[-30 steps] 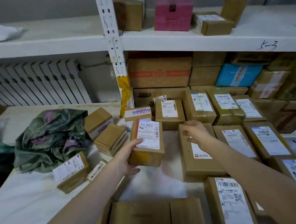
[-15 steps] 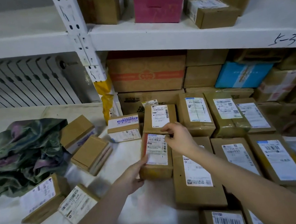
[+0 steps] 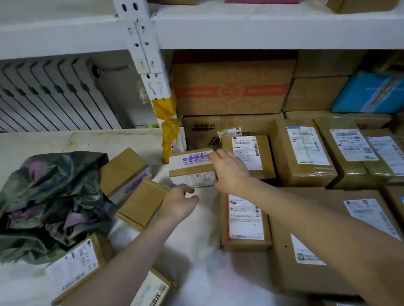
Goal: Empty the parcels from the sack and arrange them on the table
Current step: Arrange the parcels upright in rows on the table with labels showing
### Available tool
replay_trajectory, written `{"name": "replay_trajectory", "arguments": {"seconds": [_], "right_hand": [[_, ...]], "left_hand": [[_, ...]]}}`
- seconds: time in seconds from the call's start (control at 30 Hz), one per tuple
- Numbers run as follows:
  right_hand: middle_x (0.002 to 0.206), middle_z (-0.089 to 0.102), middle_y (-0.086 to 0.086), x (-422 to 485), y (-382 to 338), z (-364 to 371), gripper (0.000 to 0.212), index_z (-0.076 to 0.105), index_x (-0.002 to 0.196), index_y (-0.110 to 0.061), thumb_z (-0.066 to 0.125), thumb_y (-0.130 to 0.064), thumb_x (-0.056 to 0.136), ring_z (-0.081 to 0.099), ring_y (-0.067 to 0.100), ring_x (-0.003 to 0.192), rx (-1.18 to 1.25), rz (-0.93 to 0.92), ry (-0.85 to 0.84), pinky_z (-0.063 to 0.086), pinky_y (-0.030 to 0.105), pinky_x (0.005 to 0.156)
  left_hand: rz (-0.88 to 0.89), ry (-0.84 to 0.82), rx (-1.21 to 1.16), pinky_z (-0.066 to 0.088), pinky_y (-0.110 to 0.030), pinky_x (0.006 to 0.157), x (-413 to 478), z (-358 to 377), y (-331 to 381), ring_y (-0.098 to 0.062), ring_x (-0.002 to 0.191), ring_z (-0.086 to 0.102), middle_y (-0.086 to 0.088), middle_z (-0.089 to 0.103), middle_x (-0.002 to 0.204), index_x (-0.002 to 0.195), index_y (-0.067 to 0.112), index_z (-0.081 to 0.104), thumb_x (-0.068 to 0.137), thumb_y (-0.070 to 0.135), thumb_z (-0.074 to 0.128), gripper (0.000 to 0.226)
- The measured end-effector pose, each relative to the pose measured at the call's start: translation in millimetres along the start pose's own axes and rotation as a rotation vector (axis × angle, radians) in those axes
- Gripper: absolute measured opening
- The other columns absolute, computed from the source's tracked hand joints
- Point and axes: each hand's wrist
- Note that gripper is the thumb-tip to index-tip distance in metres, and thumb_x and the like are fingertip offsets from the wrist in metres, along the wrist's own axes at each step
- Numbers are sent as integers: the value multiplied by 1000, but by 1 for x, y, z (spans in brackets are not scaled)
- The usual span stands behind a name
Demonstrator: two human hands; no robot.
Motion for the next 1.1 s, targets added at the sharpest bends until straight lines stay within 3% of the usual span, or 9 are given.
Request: {"name": "replay_trajectory", "arguments": {"seconds": [0.17, 0.37, 0.53, 0.6, 0.67, 0.8, 0.87, 0.97, 1.1], "right_hand": [[152, 26, 6, 53, -6, 12, 108, 14, 151, -15, 82, -17, 67, 27, 29, 140, -35, 127, -130, 30, 47, 113], [130, 38, 3, 78, -12, 22, 102, 35, 141, -16, 89, -21, 55, 43, 24, 122, 147, 113, -87, 42, 36, 100], [140, 39, 0, 79, -39, -10, 109, 25, 150, -24, 89, -15, 62, 38, 14, 129, 486, -48, -178, 37, 30, 105], [137, 45, 0, 79, -56, -23, 106, 24, 150, -22, 88, -13, 65, 40, 12, 129, 615, -63, -211, 34, 26, 106], [136, 49, 2, 76, -65, -31, 94, 31, 149, -14, 83, -8, 71, 42, 11, 129, 690, -48, -250, 33, 19, 101], [137, 54, 7, 73, -56, -41, 76, 42, 143, -11, 78, -8, 77, 51, 10, 123, 769, -15, -228, 40, 12, 93], [135, 55, 7, 76, -48, -41, 70, 39, 145, -12, 74, -14, 83, 52, 11, 120, 689, 8, -117, 42, 12, 88], [135, 55, 7, 79, -26, -32, 57, 44, 142, -14, 66, -25, 90, 53, 19, 123, 516, 116, 60, 44, 28, 96], [133, 58, 7, 69, 13, -12, 40, 58, 131, -15, 61, -21, 91, 56, 22, 120, 253, 212, 36, 48, 33, 96]], "left_hand": [[150, 61, 148, 45, -27, 88, 28, -40, -17, -25, 111, 59, -7, 62, 122, 121, 16, 63, 87, 23, 61, 35], [293, 69, 212, 43, -32, 98, 44, -70, -37, -28, 121, 50, -12, 56, 127, 129, 15, 55, 83, 21, 62, 47], [343, 23, 234, 39, -43, 106, 56, -82, -40, -29, 131, 40, -9, 43, 139, 147, 19, 30, 65, 31, 79, 97], [294, -38, 137, 37, -44, 108, 63, -88, -39, -28, 134, 37, -9, 38, 144, 152, 19, 18, 57, 39, 85, 118], [237, -144, -58, 42, -43, 105, 66, -87, -43, -22, 130, 46, -4, 47, 141, 150, 22, 22, 45, 51, 88, 128], [115, -344, -431, 55, -18, 73, 60, -71, -42, -7, 96, 66, 2, 67, 114, 125, 20, 50, 72, 22, 84, 63], [29, -333, -560, 54, -17, 64, 60, -60, -39, -4, 83, 69, 4, 70, 105, 107, 25, 58, 82, 30, 74, 30], [-97, -301, -635, 51, -30, 79, 66, -45, -29, -13, 89, 68, 6, 72, 99, 114, 21, 60, 79, 54, 69, 49], [-246, -273, -664, 41, -35, 84, 75, -25, -13, -20, 89, 60, 1, 64, 104, 118, 21, 50, 91, 56, 52, 44]]}}
Point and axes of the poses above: each hand's wrist, its own x-axis towards the middle knuckle, its own z-axis out of the palm, y = z × x
